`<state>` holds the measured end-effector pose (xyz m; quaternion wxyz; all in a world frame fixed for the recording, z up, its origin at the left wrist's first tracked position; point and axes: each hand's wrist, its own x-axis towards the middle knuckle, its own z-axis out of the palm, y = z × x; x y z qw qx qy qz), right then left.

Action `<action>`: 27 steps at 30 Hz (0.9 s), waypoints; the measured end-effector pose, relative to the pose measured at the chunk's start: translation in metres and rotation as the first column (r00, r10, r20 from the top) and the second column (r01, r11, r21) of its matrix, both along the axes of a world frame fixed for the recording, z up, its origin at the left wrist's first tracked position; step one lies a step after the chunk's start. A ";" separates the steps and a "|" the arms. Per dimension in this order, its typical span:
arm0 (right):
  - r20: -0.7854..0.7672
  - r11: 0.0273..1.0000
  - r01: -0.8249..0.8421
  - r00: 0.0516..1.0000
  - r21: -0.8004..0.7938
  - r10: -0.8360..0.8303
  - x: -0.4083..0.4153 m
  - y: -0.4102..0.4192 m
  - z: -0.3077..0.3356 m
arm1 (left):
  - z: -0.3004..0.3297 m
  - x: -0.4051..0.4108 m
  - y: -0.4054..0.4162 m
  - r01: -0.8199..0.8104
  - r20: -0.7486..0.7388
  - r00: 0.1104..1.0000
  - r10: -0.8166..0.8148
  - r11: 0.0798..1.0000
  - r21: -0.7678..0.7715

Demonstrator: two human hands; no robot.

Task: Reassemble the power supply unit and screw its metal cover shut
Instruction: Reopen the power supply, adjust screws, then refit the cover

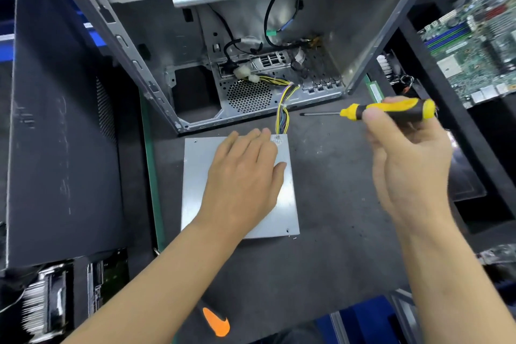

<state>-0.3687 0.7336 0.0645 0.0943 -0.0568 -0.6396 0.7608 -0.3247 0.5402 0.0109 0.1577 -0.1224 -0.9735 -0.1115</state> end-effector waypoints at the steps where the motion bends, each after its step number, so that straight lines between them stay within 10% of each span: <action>1: 0.021 0.993 0.018 1.000 -0.118 -0.016 -0.005 -0.004 -0.001 | -0.002 0.000 0.000 0.000 -0.017 1.000 0.000 1.000 -0.007; 12: -0.110 0.963 -0.111 0.984 0.246 0.142 -0.026 -0.038 0.002 | -0.010 0.001 -0.003 0.029 -0.113 0.993 -0.039 0.996 -0.086; 27: -0.140 0.944 -0.195 0.961 0.264 0.238 -0.027 -0.054 -0.001 | -0.013 0.000 -0.002 0.054 -0.108 0.992 -0.061 0.996 -0.069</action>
